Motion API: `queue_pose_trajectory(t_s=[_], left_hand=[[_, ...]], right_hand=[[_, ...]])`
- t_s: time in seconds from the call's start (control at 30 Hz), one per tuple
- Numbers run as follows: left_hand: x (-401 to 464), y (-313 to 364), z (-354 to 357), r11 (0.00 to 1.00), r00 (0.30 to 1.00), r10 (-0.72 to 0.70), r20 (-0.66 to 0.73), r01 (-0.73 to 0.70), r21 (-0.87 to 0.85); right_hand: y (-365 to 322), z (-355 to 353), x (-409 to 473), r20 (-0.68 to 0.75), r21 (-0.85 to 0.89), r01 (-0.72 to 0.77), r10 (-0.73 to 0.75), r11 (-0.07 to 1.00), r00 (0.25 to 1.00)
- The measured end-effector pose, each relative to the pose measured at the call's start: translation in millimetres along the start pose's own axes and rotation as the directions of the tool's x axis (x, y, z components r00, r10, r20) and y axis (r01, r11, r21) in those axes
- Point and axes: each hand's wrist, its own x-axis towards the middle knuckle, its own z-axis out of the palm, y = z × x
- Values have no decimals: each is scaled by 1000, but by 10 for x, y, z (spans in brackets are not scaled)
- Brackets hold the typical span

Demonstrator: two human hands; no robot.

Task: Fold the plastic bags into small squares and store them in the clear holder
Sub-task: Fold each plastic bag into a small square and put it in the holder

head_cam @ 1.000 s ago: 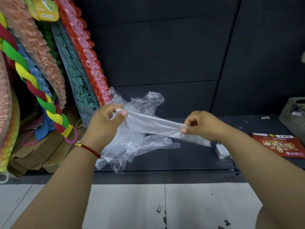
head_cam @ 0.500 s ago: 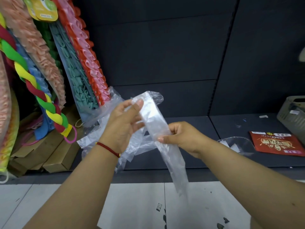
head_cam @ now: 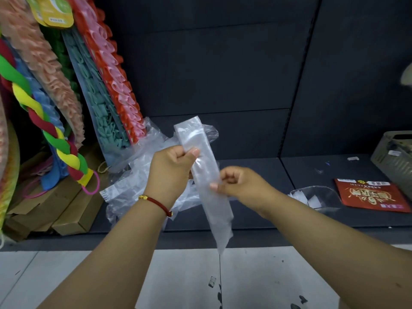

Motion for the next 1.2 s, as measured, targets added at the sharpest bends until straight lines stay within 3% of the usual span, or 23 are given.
queue_pose_trajectory(t_s=[0.07,0.13,0.23,0.43,0.63,0.8,0.9,0.97,1.1,1.2], left_hand=[[-20,34,33,989,998,-47,43,53,-140],[-35,48,70,913,975,-143,168,195,-357],[-104,7,164,850,896,-256,363,388,-357],[-108,-77,278,902,916,-280,287,353,-248],[-89,-46,322,848,893,-358,272,433,-305],[-99,77,373,908,946,-262,191,308,-285],[-115,115,363,986,995,-3,103,20,-163],[-114,68,346,983,972,157,176,-135,-127],[-123,14,350,960,936,204,287,-133,-248],[-125,61,374,942,936,124,329,-8,-335]], right_hand=[[-41,-23,17,-100,140,44,-30,989,994],[-61,-38,30,-165,198,75,-42,977,985],[-48,-58,44,-241,252,105,-43,962,970],[-44,-67,71,-234,364,50,39,930,972],[-64,-97,59,-221,405,30,66,914,973],[-106,-171,46,-235,379,28,66,925,970],[-153,-278,16,-186,405,-19,102,914,977],[-177,-347,-8,-137,435,-57,129,899,982],[-193,-438,-38,-131,444,-52,122,895,984],[-178,-464,-44,-158,370,-10,73,929,985]])
